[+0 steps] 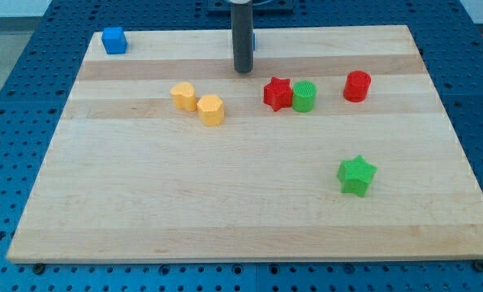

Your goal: Separate the red star and green circle from each other

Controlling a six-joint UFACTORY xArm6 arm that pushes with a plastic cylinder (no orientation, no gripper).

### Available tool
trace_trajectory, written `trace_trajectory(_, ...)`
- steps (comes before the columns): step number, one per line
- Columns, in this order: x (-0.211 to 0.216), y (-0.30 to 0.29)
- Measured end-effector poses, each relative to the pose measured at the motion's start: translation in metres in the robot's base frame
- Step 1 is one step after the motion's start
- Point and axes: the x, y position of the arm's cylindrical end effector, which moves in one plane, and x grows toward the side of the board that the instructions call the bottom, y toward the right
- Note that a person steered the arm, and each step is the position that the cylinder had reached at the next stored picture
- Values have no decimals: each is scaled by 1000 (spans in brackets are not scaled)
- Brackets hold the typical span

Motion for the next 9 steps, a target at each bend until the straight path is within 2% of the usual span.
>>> trace_trajectory(2, 0, 26)
trace_trajectory(3, 1, 57)
trace_trajectory(9, 26, 62)
